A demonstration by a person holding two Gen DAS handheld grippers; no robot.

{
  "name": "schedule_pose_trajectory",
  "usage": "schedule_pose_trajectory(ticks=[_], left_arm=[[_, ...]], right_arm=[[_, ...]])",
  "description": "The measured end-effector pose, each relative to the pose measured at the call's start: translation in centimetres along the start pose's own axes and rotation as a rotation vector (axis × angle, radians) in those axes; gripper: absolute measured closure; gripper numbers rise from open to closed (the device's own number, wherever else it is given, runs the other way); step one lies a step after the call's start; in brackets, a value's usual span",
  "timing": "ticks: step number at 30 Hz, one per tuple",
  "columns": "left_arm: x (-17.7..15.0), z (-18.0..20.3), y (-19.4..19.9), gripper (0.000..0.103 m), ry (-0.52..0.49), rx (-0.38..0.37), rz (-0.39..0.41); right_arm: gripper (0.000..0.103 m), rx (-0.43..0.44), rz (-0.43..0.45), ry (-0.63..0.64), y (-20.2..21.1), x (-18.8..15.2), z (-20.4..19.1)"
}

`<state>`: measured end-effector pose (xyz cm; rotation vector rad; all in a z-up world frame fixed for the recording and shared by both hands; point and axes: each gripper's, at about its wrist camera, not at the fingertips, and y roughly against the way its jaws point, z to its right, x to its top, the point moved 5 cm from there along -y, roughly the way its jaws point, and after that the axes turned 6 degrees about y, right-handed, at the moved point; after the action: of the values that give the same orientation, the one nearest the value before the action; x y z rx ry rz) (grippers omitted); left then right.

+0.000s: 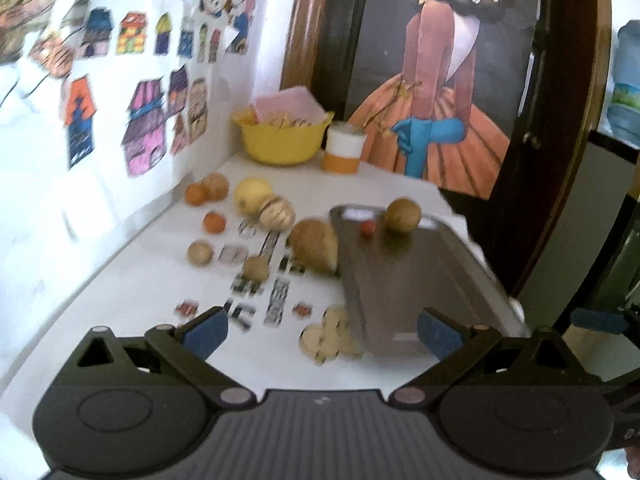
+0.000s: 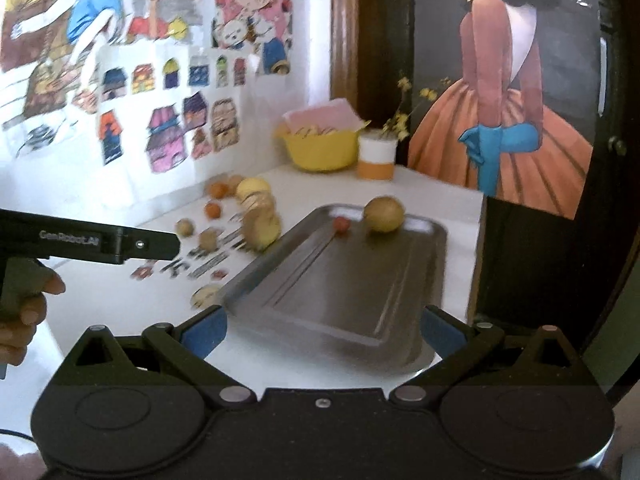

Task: Organize fruits
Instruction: 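Withdraw both open tools from the tray back toward the fruits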

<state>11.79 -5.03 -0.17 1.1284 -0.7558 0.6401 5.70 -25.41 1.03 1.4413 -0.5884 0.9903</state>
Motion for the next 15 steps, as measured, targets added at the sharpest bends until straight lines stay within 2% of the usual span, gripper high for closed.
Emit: schedule_pose_trajectory(ticks=[7, 15], left_arm=[[-2.8, -2.8, 2.1, 0.001, 0.022, 0.051, -0.039], [-4.0, -6.4, 3.9, 0.001, 0.055, 0.125, -0.056]], right_arm=[[0.001, 0.097, -0.062, 0.011, 0.4, -1.6, -4.2], [0.001, 0.171, -0.112, 0.017, -0.5, -1.6, -7.6]])
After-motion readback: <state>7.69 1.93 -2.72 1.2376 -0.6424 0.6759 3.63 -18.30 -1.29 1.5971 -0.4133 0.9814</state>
